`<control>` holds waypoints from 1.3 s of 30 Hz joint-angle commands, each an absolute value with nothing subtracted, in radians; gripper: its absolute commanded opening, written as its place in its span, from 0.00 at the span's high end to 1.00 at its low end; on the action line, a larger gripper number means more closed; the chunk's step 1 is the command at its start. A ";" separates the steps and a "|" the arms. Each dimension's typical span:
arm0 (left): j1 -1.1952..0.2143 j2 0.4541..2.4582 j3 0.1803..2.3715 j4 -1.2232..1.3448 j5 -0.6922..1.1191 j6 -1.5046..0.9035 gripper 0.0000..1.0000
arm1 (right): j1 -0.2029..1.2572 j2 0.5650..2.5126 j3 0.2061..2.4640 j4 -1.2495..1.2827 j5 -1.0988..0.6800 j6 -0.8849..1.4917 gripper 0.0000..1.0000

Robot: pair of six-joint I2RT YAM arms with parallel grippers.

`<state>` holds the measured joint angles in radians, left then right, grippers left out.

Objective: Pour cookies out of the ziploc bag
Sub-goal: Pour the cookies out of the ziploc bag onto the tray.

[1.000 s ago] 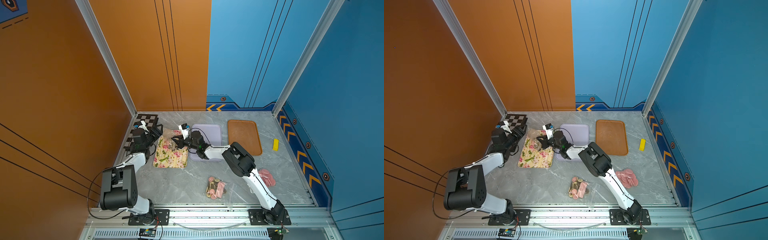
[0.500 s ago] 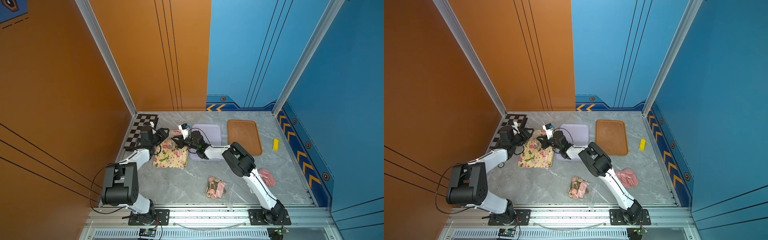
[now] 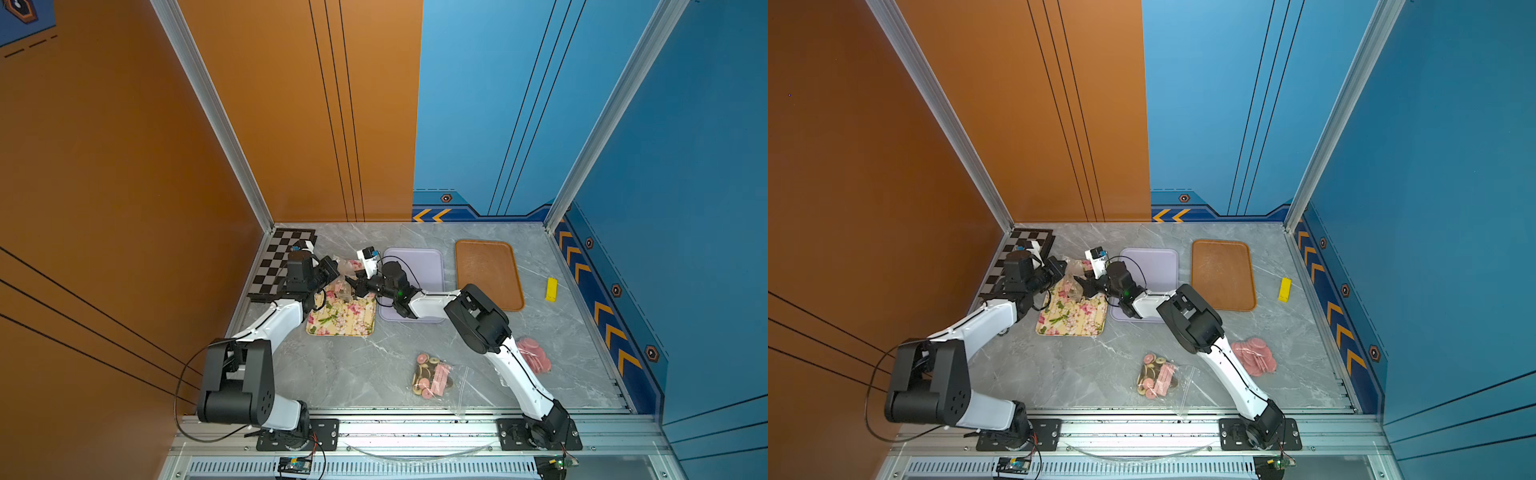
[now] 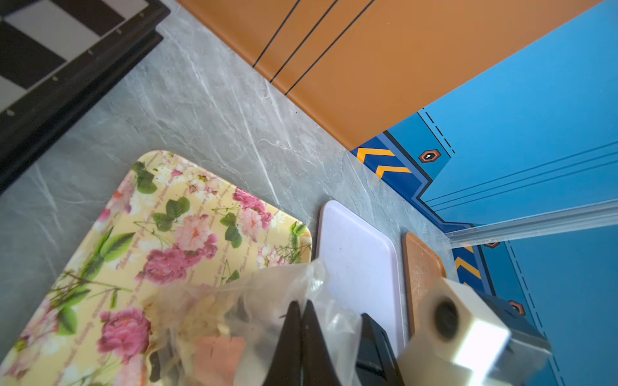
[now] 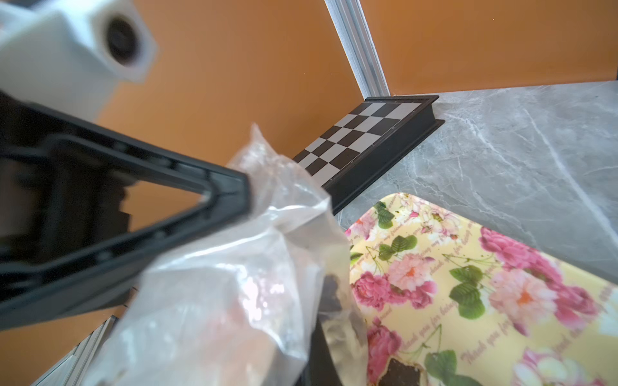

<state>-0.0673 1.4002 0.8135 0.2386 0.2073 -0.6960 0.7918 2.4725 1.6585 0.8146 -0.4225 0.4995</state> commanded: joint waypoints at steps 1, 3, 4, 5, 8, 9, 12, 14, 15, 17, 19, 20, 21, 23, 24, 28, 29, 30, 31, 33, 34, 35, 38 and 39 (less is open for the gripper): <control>-0.116 1.304 0.799 0.165 0.055 -0.594 1.00 | 0.788 2.472 1.662 0.844 -0.425 0.521 1.00; -0.124 1.278 0.783 0.162 0.022 -0.583 1.00 | 0.787 2.470 1.652 0.854 -0.419 0.523 1.00; -0.123 1.275 0.778 0.161 0.017 -0.581 1.00 | 0.787 2.468 1.646 0.860 -0.413 0.522 1.00; -0.120 1.281 0.779 0.156 0.021 -0.581 1.00 | 0.786 2.467 1.642 0.863 -0.411 0.522 1.00; -0.121 1.307 0.772 0.156 0.035 -0.584 1.00 | 0.786 2.465 1.640 0.864 -0.411 0.522 1.00; -0.123 1.315 0.774 0.156 0.039 -0.584 1.00 | 0.785 2.465 1.639 0.863 -0.410 0.520 1.00; -0.124 1.331 0.771 0.162 0.043 -0.585 1.00 | 0.785 2.465 1.642 0.857 -0.409 0.518 1.00; -0.124 1.328 0.764 0.176 0.043 -0.587 1.00 | 0.785 2.464 1.638 0.865 -0.411 0.518 1.00; -0.125 1.324 0.763 0.179 0.043 -0.588 1.00 | 0.786 2.462 1.632 0.876 -0.415 0.518 1.00; -0.127 1.315 0.762 0.179 0.043 -0.581 1.00 | 0.787 2.445 1.595 0.929 -0.405 0.513 1.00; -0.128 1.306 0.757 0.179 0.035 -0.573 1.00 | 0.790 2.440 1.593 0.912 -0.389 0.491 1.00; -0.127 1.308 0.753 0.179 0.029 -0.571 1.00 | 0.792 2.445 1.610 0.896 -0.409 0.489 1.00; -0.123 1.312 0.750 0.178 0.025 -0.571 1.00 | 0.793 2.443 1.613 0.892 -0.430 0.488 1.00; -0.120 1.306 0.733 0.179 0.027 -0.580 1.00 | 0.808 2.393 1.540 0.920 -0.389 0.437 1.00; -0.121 1.299 0.723 0.184 0.020 -0.580 1.00 | 0.816 2.373 1.512 0.921 -0.363 0.400 1.00; -0.103 1.284 0.656 0.293 0.048 -0.598 1.00 | 0.838 2.367 1.537 0.853 -0.367 0.336 1.00; -0.099 1.277 0.635 0.343 0.074 -0.608 1.00 | 0.839 2.362 1.527 0.864 -0.363 0.333 1.00; -0.099 1.272 0.619 0.389 0.101 -0.606 1.00 | 0.838 2.354 1.512 0.881 -0.359 0.329 1.00; -0.100 1.265 0.611 0.415 0.118 -0.601 1.00 | 0.841 2.344 1.492 0.902 -0.356 0.322 1.00; -0.104 1.249 0.600 0.450 0.149 -0.566 1.00 | 0.845 2.337 1.477 0.916 -0.351 0.308 1.00; -0.107 1.239 0.585 0.476 0.144 -0.556 1.00 | 0.847 2.341 1.488 0.894 -0.325 0.301 1.00; -0.104 1.232 0.575 0.477 0.125 -0.562 1.00 | 0.843 2.348 1.509 0.858 -0.316 0.296 1.00; -0.087 1.211 0.540 0.538 0.148 -0.590 1.00 | 0.844 2.331 1.484 0.887 -0.333 0.294 1.00; -0.086 1.203 0.525 0.568 0.154 -0.590 1.00 | 0.850 2.314 1.455 0.903 -0.322 0.275 1.00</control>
<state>-0.0975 1.2312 0.5606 0.4564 0.1169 -0.5911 0.8455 2.3745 1.4921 0.8768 -0.3511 0.3206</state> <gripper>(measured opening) 0.042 0.047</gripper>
